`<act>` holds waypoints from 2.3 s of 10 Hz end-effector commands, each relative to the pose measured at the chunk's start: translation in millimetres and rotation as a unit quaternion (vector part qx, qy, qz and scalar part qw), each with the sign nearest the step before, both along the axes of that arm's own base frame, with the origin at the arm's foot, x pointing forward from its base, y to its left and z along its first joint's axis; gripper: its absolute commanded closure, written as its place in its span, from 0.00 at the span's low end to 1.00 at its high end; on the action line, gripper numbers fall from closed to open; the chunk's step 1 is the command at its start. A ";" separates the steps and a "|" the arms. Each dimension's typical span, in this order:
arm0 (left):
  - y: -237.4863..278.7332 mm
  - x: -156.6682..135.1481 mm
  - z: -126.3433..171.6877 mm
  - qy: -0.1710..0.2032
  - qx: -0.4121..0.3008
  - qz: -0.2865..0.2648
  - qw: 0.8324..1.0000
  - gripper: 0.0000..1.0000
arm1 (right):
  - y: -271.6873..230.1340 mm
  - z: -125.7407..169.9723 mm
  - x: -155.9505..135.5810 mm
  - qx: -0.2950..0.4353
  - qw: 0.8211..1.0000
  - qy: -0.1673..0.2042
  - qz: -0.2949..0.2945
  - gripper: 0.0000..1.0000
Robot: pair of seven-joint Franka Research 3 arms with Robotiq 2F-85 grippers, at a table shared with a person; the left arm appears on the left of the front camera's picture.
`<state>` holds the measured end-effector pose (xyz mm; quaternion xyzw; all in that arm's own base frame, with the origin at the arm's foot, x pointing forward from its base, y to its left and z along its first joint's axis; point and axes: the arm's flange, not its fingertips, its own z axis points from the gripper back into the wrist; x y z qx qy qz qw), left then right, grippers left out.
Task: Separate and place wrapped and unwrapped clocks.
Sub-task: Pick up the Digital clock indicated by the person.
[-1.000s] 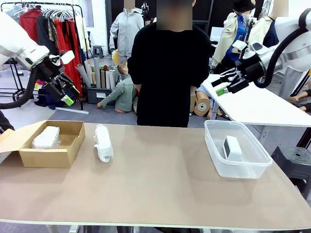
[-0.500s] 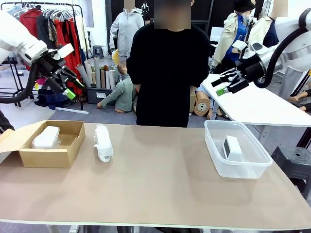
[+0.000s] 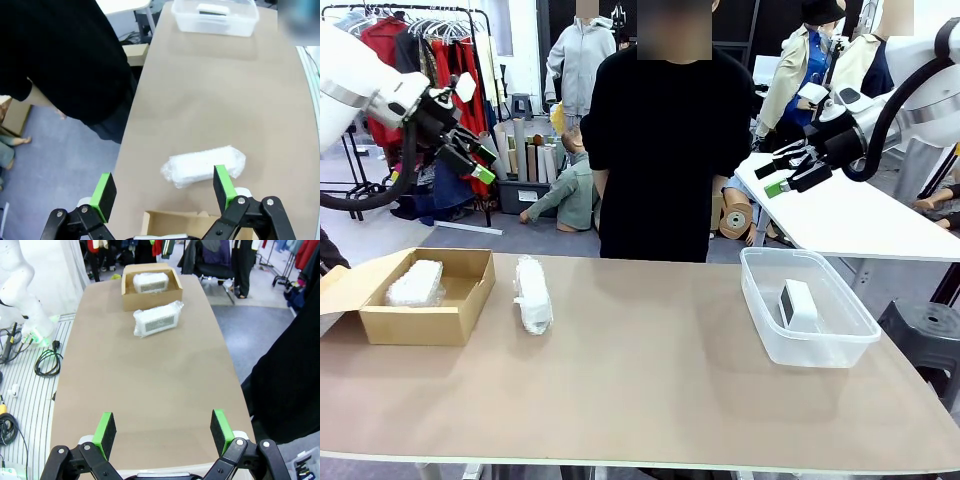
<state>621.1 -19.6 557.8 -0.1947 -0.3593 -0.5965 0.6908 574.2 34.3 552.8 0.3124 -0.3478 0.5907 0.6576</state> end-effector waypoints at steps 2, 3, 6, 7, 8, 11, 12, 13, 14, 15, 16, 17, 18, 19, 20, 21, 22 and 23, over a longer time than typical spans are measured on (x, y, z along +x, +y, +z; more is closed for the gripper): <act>-9.2 -3.9 -11.7 0.015 -0.010 -0.020 1.000 0.00 | 0.2 2.2 -0.1 0.000 1.000 -0.003 -0.001 0.00; -13.3 -3.9 -13.0 0.017 -0.013 -0.025 0.999 0.00 | 0.2 2.2 -0.1 0.000 1.000 -0.003 -0.001 0.00; -15.5 -2.6 -14.1 0.023 -0.011 -0.030 0.999 0.00 | 0.2 2.2 -0.1 0.000 1.000 -0.003 -0.001 0.00; -10.3 -1.6 -13.4 0.042 -0.003 -0.036 0.998 0.00 | 0.2 2.2 -0.1 0.000 1.000 -0.003 -0.001 0.00; -16.5 -2.4 -15.2 0.026 -0.006 -0.024 0.999 0.00 | 0.2 2.2 -0.1 0.000 1.000 -0.003 -0.001 0.00; -16.5 -2.4 -15.2 0.026 -0.006 -0.024 0.999 0.00 | 0.2 2.2 -0.1 0.000 1.000 -0.003 -0.001 0.00; -16.5 -2.4 -15.2 0.026 -0.006 -0.024 0.999 0.00 | 0.2 2.2 -0.1 0.000 1.000 -0.003 -0.001 0.00; -16.5 -2.4 -15.2 0.026 -0.006 -0.024 0.999 0.00 | 0.2 2.2 -0.1 0.000 1.000 -0.003 -0.001 0.00; -16.5 -2.4 -15.2 0.026 -0.006 -0.024 0.999 0.00 | 0.2 2.2 -0.1 0.000 1.000 -0.003 -0.001 0.00; -16.5 -2.4 -15.2 0.026 -0.006 -0.024 0.999 0.00 | 0.2 2.2 -0.1 0.000 1.000 -0.003 -0.001 0.00; -16.5 -2.4 -15.2 0.026 -0.006 -0.024 0.999 0.00 | 0.2 2.2 -0.1 0.000 1.000 -0.003 -0.001 0.00; -16.5 -2.4 -15.2 0.026 -0.006 -0.024 0.999 0.00 | 0.2 2.2 -0.1 0.000 1.000 -0.003 -0.001 0.00; -16.5 -2.4 -15.2 0.026 -0.006 -0.024 0.999 0.00 | 0.2 2.2 -0.1 0.000 1.000 -0.003 -0.001 0.00; -16.5 -2.4 -15.2 0.026 -0.006 -0.024 0.999 0.00 | 0.2 2.2 -0.1 0.000 1.000 -0.003 -0.001 0.00; -16.5 -2.4 -15.2 0.026 -0.006 -0.024 0.999 0.00 | 0.2 2.2 -0.1 0.000 1.000 -0.003 -0.001 0.00; -16.5 -2.4 -15.2 0.026 -0.006 -0.024 0.999 0.00 | 0.2 2.2 -0.1 0.000 1.000 -0.003 -0.001 0.00; -16.5 -2.4 -15.2 0.026 -0.006 -0.024 0.999 0.00 | 0.2 2.2 -0.1 0.000 1.000 -0.003 -0.001 0.00; -16.5 -2.4 -15.2 0.026 -0.006 -0.024 0.999 0.00 | 0.2 2.2 -0.1 0.000 1.000 -0.003 -0.001 0.00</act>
